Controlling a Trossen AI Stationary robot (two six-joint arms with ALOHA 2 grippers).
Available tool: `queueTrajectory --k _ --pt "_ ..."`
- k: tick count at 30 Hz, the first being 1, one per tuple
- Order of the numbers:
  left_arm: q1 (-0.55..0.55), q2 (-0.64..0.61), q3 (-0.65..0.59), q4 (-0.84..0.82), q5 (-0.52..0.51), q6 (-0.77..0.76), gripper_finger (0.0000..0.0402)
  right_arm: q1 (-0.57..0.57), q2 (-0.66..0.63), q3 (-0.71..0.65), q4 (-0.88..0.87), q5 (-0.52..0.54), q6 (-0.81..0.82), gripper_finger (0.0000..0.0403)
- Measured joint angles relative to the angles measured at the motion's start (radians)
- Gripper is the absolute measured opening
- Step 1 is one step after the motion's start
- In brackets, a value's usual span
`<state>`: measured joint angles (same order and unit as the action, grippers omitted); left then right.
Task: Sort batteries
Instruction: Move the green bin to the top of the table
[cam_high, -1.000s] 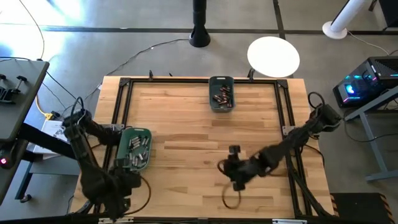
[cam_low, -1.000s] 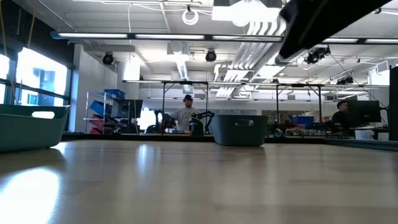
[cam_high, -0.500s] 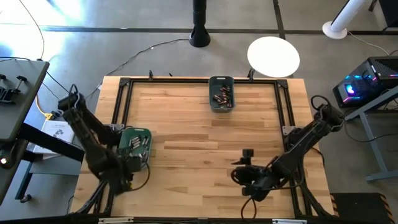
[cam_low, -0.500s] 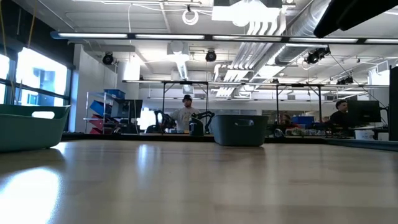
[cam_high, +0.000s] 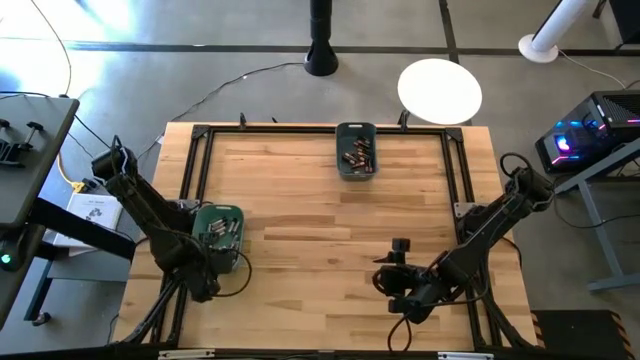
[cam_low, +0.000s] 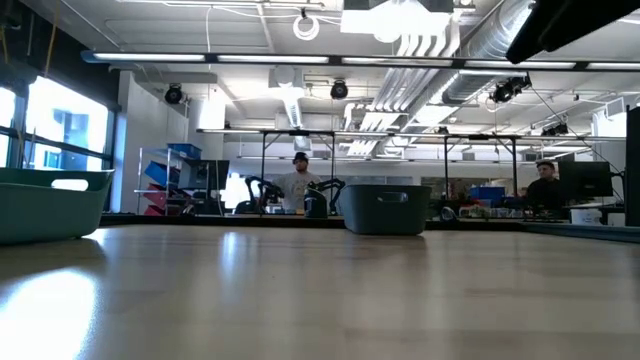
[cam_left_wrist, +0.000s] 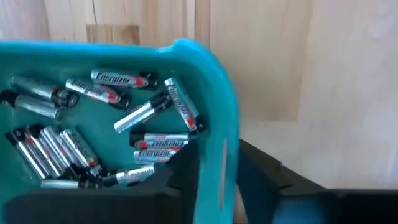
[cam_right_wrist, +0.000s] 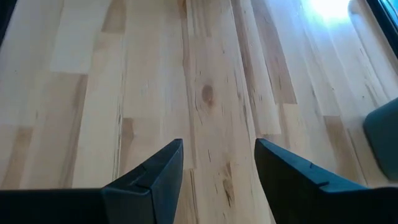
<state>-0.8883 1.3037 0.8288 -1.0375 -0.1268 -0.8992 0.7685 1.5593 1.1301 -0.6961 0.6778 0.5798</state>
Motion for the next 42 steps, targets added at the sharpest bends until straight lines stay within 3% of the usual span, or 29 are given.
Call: queueTrajectory --k 6,8,23,31,42 --pt "0.052 0.0 0.0 0.032 -0.009 0.098 0.0014 0.04 -0.01 0.0 -0.095 0.003 0.107 0.0193" --pt "0.074 0.0 0.0 0.041 -0.01 0.134 0.0006 0.055 -0.016 0.0 -0.121 0.004 0.147 0.0193" --pt "0.328 0.044 0.004 0.187 -0.037 0.516 0.0002 0.118 -0.017 0.0 -0.131 0.052 0.209 0.0193" --pt "0.549 0.108 0.004 0.407 -0.066 0.784 0.0001 0.118 -0.017 0.0 -0.131 0.052 0.228 0.0193" --pt "0.886 0.115 0.05 0.532 -0.029 1.112 0.0 0.118 -0.017 0.0 -0.129 0.05 0.228 0.0193"
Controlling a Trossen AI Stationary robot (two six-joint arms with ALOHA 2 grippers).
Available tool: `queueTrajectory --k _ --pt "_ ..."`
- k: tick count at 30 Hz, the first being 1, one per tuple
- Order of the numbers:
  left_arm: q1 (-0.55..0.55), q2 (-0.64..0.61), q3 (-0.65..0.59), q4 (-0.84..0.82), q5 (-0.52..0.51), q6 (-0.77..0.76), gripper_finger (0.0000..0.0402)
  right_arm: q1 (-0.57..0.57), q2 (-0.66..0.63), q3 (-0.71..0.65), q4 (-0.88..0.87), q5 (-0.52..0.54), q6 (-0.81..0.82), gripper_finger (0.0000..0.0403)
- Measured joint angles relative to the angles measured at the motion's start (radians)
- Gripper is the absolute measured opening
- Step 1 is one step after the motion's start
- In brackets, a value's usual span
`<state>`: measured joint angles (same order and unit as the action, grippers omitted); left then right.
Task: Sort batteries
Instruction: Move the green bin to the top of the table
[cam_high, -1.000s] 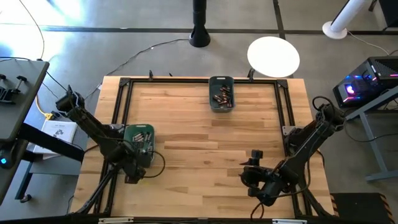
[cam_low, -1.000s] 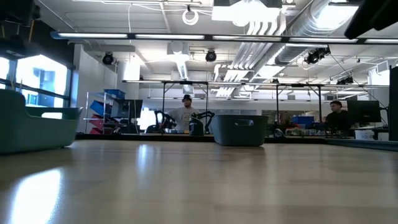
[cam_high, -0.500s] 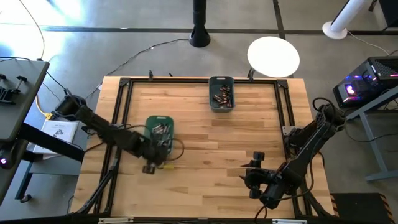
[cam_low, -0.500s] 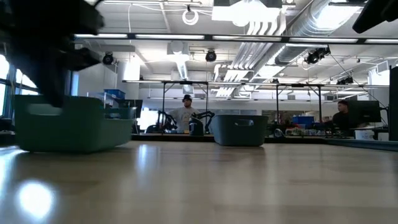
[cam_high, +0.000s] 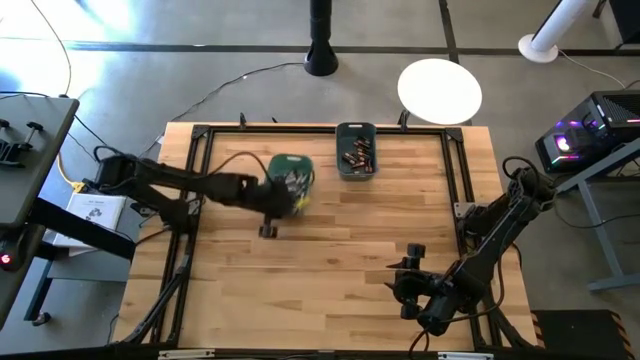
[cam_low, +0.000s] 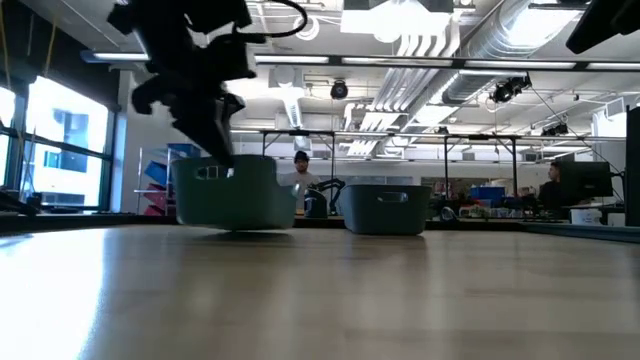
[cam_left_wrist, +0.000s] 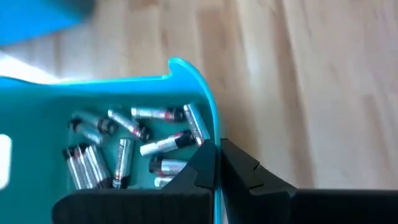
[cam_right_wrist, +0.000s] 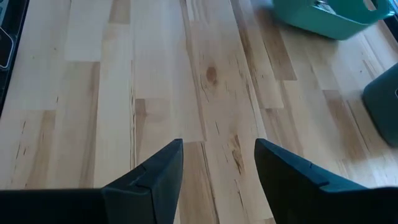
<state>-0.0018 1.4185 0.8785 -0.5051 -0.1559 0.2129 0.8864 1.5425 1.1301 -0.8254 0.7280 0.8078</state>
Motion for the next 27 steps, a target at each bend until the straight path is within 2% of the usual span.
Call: queueTrajectory --k 7,11,20,27 --pt "0.166 0.015 0.007 0.174 0.078 0.177 0.0 0.0 0.0 0.0 0.007 -0.004 0.004 0.0193" --pt "0.232 0.076 0.009 0.27 0.132 0.239 0.0 0.0 0.0 0.0 0.02 -0.023 0.005 0.0193" --pt "0.292 0.224 0.014 0.458 0.123 0.277 0.0 -0.003 0.0 0.0 0.029 -0.046 0.03 0.0193" --pt "0.311 0.349 0.139 0.458 0.118 0.297 0.0 -0.011 0.0 0.0 0.035 -0.046 0.03 0.0193"
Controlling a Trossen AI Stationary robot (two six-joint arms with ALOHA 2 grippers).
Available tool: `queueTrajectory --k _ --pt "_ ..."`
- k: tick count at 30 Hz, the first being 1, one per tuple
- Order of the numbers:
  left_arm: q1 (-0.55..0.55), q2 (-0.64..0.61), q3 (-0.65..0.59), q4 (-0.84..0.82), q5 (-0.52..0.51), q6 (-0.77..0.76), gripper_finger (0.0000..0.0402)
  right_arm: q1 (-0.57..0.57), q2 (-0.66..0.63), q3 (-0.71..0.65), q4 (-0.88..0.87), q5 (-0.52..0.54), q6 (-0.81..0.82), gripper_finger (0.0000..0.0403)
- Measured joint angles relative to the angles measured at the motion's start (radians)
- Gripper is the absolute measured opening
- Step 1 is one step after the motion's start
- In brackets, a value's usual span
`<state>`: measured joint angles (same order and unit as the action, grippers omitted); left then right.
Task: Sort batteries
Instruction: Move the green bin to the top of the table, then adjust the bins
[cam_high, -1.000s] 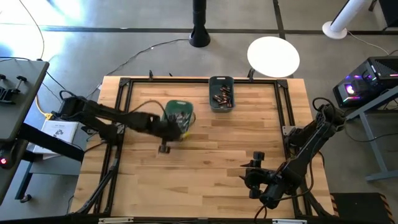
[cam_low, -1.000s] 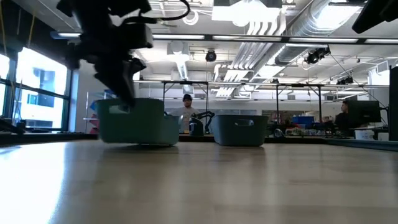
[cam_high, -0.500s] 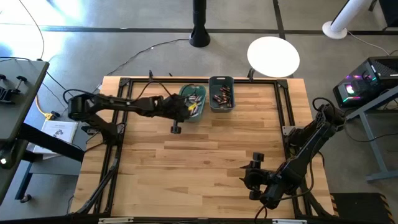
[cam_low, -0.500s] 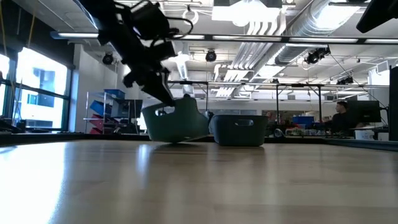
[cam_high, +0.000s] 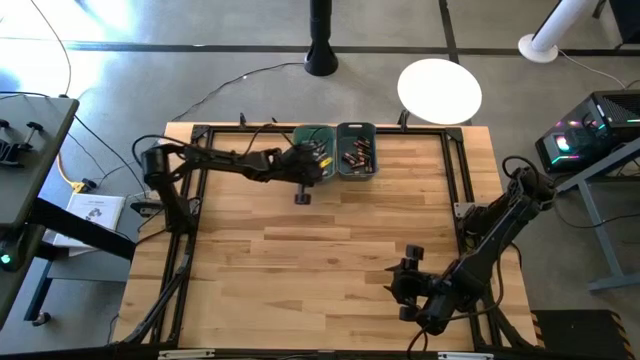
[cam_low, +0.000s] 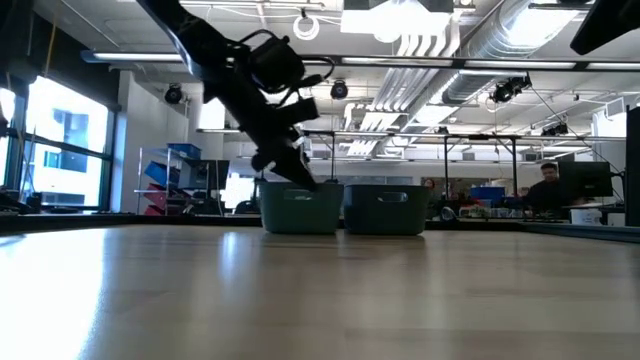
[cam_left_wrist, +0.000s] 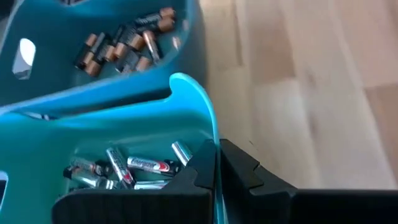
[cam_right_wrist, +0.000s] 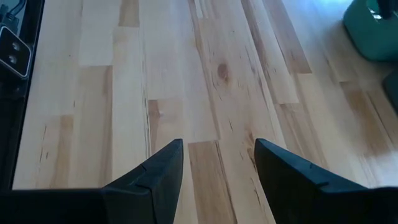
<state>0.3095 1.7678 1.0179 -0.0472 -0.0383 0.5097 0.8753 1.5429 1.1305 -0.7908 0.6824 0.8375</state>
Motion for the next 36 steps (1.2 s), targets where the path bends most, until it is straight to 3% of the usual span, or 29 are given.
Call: queueTrajectory --k 10,20,25,28,33,36 --pt "0.006 0.092 0.15 -0.057 -0.054 0.041 0.0031 0.0 0.0 0.0 0.026 0.001 0.0 0.0192" --pt "0.012 0.023 0.153 -0.2 -0.067 0.039 0.0132 -0.03 0.0 0.001 0.026 0.056 0.007 0.0192" --pt "-0.001 -0.1 0.153 -0.347 -0.122 -0.059 0.0152 -0.181 -0.002 -0.017 -0.116 0.049 -0.074 0.0192" --pt "-0.018 -0.174 0.12 -0.378 -0.124 -0.116 0.0149 -0.321 -0.044 -0.11 -0.15 0.046 -0.121 0.019" --pt "-0.031 -0.264 -0.029 -0.346 -0.1 -0.213 0.0129 -0.598 -0.154 -0.324 -0.031 0.047 -0.237 0.015" --pt "-0.018 -0.283 -0.148 -0.233 -0.097 -0.266 0.012 -0.775 -0.213 -0.428 0.105 0.018 -0.33 0.0109"
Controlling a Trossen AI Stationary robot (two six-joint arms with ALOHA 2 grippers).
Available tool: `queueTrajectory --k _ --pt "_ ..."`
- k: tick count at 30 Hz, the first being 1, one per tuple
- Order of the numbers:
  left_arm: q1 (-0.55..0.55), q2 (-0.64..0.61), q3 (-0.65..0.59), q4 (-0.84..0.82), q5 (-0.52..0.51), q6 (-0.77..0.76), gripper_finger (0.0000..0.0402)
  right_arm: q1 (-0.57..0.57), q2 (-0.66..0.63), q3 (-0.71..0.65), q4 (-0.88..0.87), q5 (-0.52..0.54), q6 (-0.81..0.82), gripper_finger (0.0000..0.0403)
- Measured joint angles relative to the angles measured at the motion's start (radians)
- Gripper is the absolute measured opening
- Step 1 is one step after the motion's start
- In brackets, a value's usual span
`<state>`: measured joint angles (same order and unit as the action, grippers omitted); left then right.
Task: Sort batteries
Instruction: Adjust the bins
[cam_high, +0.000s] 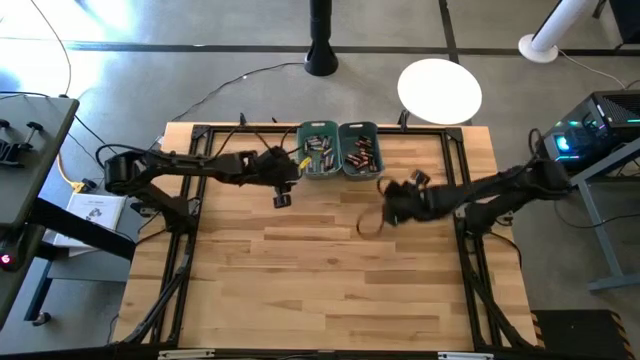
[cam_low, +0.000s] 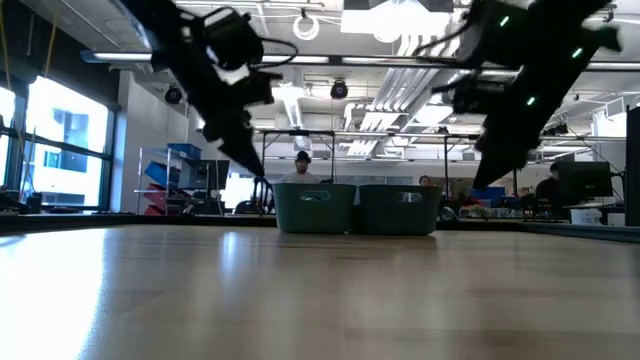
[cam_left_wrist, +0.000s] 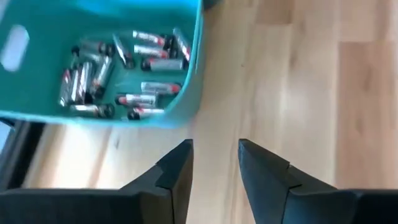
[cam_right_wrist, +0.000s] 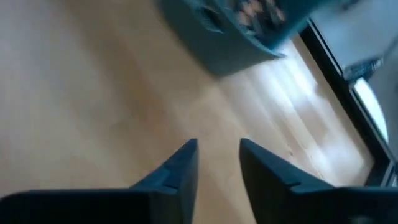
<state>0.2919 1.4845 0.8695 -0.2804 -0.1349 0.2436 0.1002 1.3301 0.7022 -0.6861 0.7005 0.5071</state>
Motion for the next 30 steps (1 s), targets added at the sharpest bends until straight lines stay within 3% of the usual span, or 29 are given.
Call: queueTrajectory --k 6,9,12,19,30 --pt "0.038 0.031 -0.181 0.361 0.003 -0.032 0.0107 -0.3 -0.007 -0.117 0.431 -0.195 -0.23 0.003" --pt "0.062 0.064 -0.206 0.448 0.002 -0.033 0.0104 -0.384 0.046 -0.105 0.52 -0.239 -0.28 0.0005" --pt "0.089 0.094 -0.208 0.478 0.002 -0.024 0.0101 -0.428 0.103 -0.072 0.575 -0.303 -0.315 0.0007" --pt "0.128 0.12 -0.209 0.469 -0.002 -0.007 0.0101 -0.437 0.191 0.009 0.559 -0.351 -0.358 0.0001" --pt "0.095 0.063 -0.209 0.451 -0.019 -0.022 0.0101 -0.37 0.108 0.09 0.313 -0.33 -0.297 0.0003"
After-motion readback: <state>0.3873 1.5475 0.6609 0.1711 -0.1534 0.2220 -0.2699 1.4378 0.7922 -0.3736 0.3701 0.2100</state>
